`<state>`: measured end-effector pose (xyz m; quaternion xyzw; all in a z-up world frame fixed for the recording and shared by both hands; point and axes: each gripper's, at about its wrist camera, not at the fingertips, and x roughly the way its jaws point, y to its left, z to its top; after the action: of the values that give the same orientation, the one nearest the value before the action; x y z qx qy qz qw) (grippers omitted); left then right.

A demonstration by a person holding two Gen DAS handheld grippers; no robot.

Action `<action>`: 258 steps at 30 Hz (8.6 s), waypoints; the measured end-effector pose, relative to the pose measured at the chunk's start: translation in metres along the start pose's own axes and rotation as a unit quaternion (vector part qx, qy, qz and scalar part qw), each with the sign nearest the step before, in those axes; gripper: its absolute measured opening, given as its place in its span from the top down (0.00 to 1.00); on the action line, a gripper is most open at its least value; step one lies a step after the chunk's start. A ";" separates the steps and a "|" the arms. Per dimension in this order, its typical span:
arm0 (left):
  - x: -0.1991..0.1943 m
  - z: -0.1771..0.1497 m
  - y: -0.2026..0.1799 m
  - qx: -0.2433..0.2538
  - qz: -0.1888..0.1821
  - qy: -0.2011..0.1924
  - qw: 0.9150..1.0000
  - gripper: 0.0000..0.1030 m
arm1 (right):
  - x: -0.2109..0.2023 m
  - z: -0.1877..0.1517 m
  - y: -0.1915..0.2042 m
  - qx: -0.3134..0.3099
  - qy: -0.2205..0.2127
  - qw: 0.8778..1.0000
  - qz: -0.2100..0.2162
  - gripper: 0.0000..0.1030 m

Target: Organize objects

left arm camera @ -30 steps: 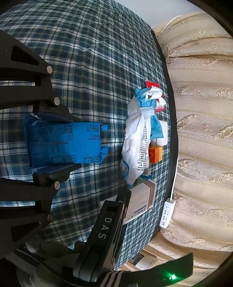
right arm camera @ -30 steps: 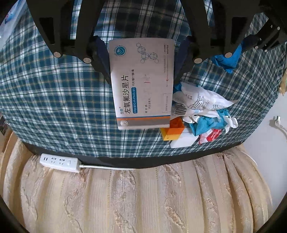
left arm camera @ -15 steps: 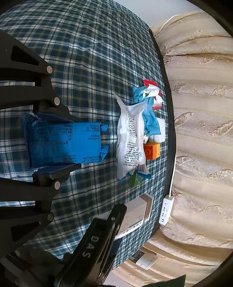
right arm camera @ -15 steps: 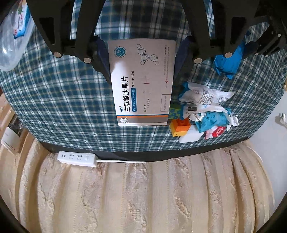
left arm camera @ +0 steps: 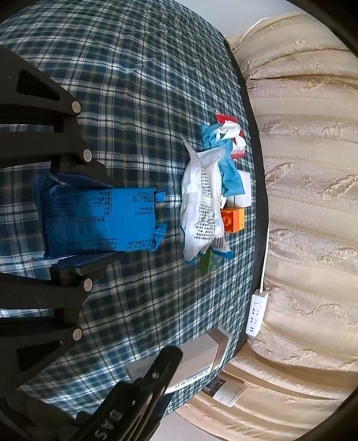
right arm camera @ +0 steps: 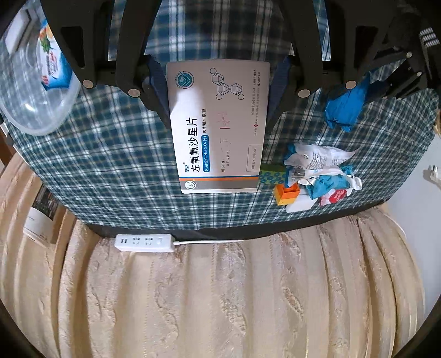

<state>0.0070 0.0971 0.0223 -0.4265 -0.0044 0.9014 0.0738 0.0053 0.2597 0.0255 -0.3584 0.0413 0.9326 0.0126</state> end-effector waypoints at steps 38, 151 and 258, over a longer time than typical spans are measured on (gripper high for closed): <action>-0.028 0.003 -0.093 0.095 -0.029 -0.013 0.995 0.58 | -0.093 -0.048 -0.161 0.126 -0.051 0.984 -0.112 0.37; 0.012 0.019 -0.233 0.229 -0.075 -0.008 0.970 0.21 | -0.112 -0.091 -0.224 0.140 -0.017 0.985 -0.096 0.34; -0.008 0.025 0.141 -0.088 0.046 -0.016 0.995 0.05 | 0.130 0.030 0.090 0.193 0.136 0.956 0.171 0.28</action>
<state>-0.0260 -0.0423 0.0341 -0.4166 -0.0655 0.9067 -0.0055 -0.1155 0.1720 -0.0332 -0.4597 0.2829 0.8376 -0.0842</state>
